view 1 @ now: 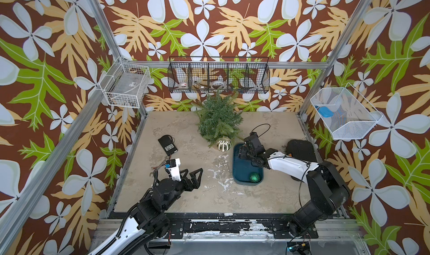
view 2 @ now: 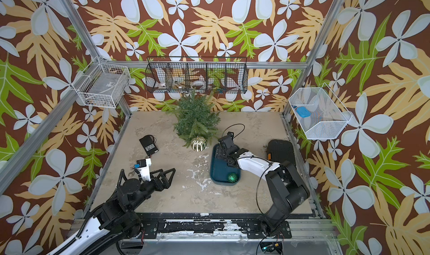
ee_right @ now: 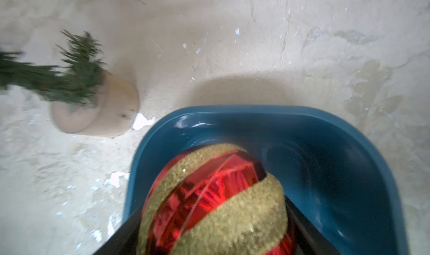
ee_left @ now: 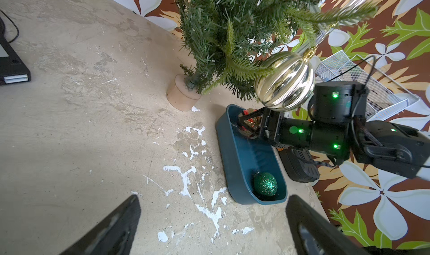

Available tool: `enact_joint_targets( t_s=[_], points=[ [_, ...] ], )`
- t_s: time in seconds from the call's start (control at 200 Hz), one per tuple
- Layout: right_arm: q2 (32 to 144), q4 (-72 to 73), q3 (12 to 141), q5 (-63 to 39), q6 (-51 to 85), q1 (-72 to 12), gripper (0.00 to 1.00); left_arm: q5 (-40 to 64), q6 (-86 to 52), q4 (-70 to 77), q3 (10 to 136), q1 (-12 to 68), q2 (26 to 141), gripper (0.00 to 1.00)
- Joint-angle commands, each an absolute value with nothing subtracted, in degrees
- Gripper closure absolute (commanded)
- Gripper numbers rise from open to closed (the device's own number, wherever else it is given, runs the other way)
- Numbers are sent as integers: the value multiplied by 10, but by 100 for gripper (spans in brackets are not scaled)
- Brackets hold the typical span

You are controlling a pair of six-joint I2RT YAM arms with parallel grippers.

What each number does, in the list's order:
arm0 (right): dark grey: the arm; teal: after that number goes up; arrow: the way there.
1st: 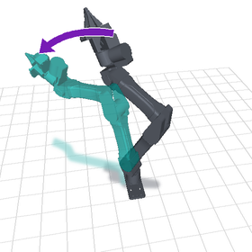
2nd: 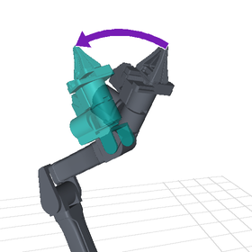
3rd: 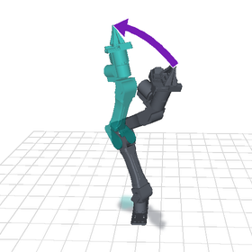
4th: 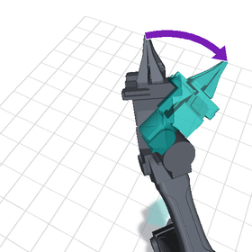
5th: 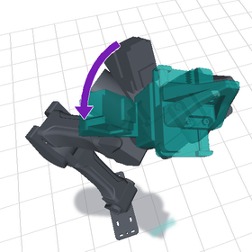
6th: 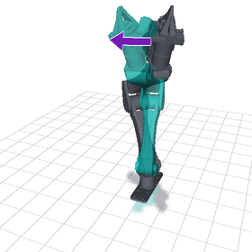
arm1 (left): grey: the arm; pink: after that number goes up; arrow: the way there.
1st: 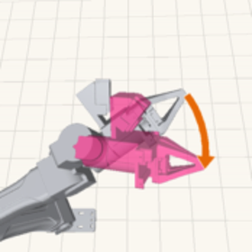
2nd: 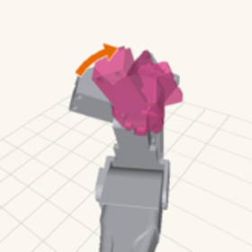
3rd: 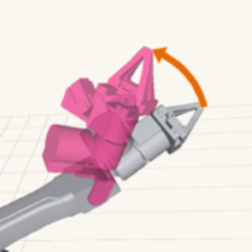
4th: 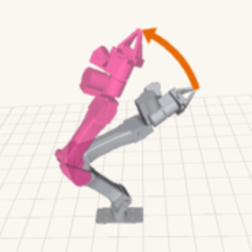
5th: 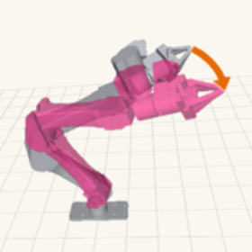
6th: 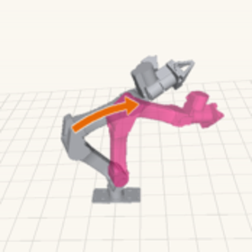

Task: Decorate the small christmas tree with ornaments
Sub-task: Pick up an ornament from the container.

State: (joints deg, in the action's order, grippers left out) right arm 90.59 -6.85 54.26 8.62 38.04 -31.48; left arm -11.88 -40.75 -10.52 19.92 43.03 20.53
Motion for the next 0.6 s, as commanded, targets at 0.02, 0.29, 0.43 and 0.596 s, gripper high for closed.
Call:
enact_joint_targets(
  t_s=[0.02,0.29,0.43,0.596],
  points=[
    [846,-58,520,42,369,-315,27,-117,-395,-95,215,430,216,1],
    [675,-119,511,-28,328,-311,27,-103,-374,-76,263,430,262,2],
    [625,-151,535,-94,313,-310,27,-91,-370,-57,288,430,287,3],
    [598,-180,582,-168,307,-309,28,-71,-356,-31,314,429,319,11]
  ],
)
